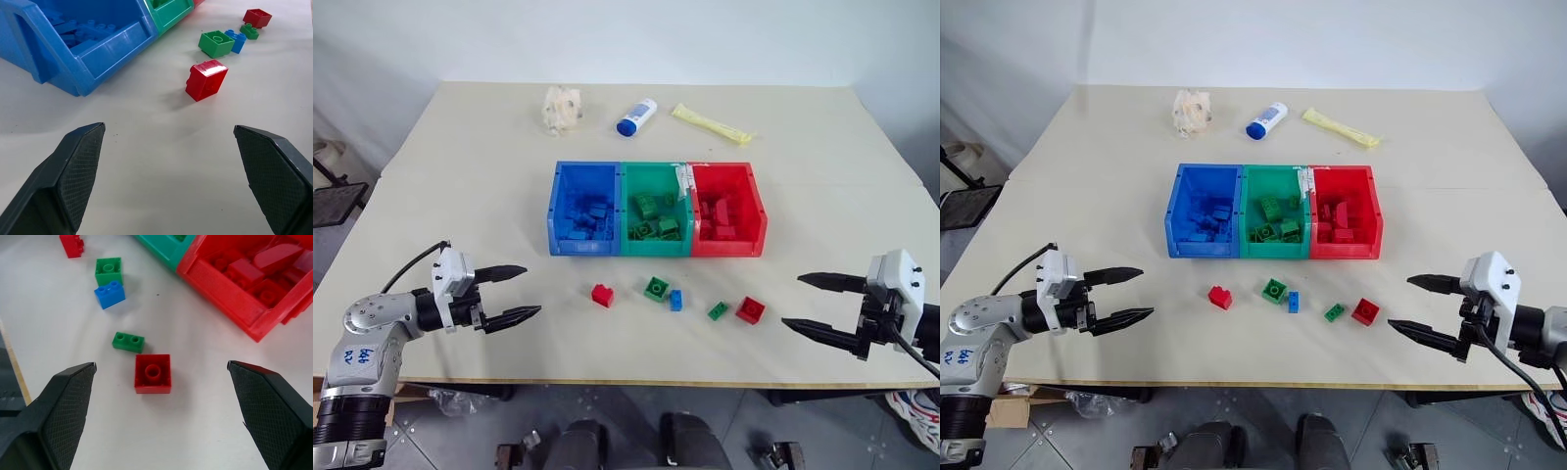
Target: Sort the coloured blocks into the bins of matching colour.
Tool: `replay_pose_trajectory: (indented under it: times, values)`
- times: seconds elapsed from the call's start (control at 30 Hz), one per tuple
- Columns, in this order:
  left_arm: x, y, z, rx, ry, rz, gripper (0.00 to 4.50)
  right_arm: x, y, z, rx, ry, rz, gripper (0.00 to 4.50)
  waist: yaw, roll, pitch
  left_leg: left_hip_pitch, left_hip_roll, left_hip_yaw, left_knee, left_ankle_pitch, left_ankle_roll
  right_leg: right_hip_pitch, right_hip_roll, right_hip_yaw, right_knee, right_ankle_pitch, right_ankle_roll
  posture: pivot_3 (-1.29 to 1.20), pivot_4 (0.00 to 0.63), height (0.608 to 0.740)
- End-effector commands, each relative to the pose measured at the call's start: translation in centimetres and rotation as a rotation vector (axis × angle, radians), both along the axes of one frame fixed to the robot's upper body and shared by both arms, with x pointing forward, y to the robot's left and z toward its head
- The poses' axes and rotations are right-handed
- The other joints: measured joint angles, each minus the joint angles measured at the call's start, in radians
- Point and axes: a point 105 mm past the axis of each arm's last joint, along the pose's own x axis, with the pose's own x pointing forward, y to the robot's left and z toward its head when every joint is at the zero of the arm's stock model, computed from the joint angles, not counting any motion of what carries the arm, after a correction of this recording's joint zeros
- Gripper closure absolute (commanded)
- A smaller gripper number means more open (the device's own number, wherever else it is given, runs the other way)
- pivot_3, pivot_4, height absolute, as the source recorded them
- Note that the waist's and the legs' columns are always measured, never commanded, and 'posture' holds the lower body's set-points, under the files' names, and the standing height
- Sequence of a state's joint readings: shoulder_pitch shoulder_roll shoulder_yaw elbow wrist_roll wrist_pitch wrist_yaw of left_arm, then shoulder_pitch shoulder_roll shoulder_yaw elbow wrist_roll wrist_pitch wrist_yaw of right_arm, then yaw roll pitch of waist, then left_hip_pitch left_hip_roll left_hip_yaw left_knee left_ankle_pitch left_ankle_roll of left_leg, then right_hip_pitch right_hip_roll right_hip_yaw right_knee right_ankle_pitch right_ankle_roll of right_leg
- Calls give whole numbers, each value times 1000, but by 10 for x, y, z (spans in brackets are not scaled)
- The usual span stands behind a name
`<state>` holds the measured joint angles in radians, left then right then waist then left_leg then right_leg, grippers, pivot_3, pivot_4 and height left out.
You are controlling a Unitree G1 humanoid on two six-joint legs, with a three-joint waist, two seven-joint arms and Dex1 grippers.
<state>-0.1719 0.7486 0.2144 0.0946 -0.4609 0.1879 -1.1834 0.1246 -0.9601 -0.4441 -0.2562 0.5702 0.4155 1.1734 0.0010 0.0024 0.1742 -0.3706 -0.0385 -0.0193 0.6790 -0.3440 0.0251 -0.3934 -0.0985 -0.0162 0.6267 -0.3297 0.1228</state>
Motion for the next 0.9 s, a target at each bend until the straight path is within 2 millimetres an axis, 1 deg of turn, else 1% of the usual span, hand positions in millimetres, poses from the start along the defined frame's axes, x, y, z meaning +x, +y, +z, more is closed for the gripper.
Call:
replay_pose_trajectory:
  times: [0.03, 0.1, 0.17, 0.27, 0.33, 0.43, 0.47, 0.53, 0.63, 0.77, 0.83, 0.9]
  values:
    - [0, -2, 4, -4, 4, -22, 22, -1, 3, 13, -6, -64, 10, 0, 0, 0, 0, 0, 0, 0, 0, 0, 0, 0, 0, 0, 0, 0, 0, 0, 150, 740]
    - [3, -1, 2, -3, 32, 2, 22, 0, 3, 17, 5, -72, 0, 0, 0, 0, 0, 0, 0, 0, 0, 0, 0, 0, 0, 0, 0, 0, 0, 0, 150, 740]
    - [8, -3, 5, -28, 43, 28, 22, 1, 4, 19, 14, -80, -9, 0, 0, 0, 0, 0, 0, 0, 0, 0, 0, 0, 0, 0, 0, 0, 0, 0, 150, 740]
    - [9, -6, 3, -11, 34, 32, 22, 3, 3, 19, 23, -86, -31, 0, 0, 0, 0, 0, 0, 0, 0, 0, 0, 0, 0, 0, 0, 0, 0, 0, 150, 740]
    - [12, -9, 5, -18, 3, 30, 22, 2, -3, 16, 32, -71, -56, 0, 0, 0, 0, 0, 0, 0, 0, 0, 0, 0, 0, 0, 0, 0, 0, 0, 150, 740]
    - [21, -9, 9, -23, -27, 48, 22, -8, -24, 11, 0, -33, -104, 0, 13, 0, 0, 0, 0, 0, 1, 0, 0, 0, 0, -1, 0, 0, 0, 0, 150, 740]
    - [21, -10, 10, -30, -37, 29, 22, -13, -33, 9, -25, -19, -123, 0, 17, 0, 0, 0, 0, 0, 1, 0, 0, 0, 0, -1, 0, 0, 0, 0, 150, 740]
    - [21, -12, 10, -31, -45, 3, 22, -25, -45, 7, -61, 14, -139, 0, 22, 0, 0, 0, -1, 0, 1, 0, 1, 0, 0, -1, 0, 0, 0, 0, 150, 740]
    - [24, -13, 10, -32, -56, -15, 22, -38, -53, 8, -100, 39, -145, 0, 22, 0, 0, 0, -1, 0, 1, -1, 1, 0, 0, -1, 0, 0, 0, 0, 150, 740]
    - [24, -16, 12, -53, -72, -41, 22, -39, -51, 14, -110, 32, -145, 0, 16, 0, 0, 1, 0, 1, 1, -1, 1, 1, 0, 0, 0, 0, 0, 0, 150, 740]
    - [23, -17, 13, -57, -83, -56, 22, -39, -44, 14, -108, 43, -125, 0, 13, 0, 0, 1, 0, 1, 1, -1, 1, 1, 0, 0, 0, 0, 0, 0, 150, 740]
    - [21, -20, 13, -70, -91, -79, 22, -35, -29, 9, -112, 72, -94, 0, 13, 0, 0, 1, 0, 1, 1, -1, 0, 0, 1, 0, 0, 0, 0, 0, 150, 740]
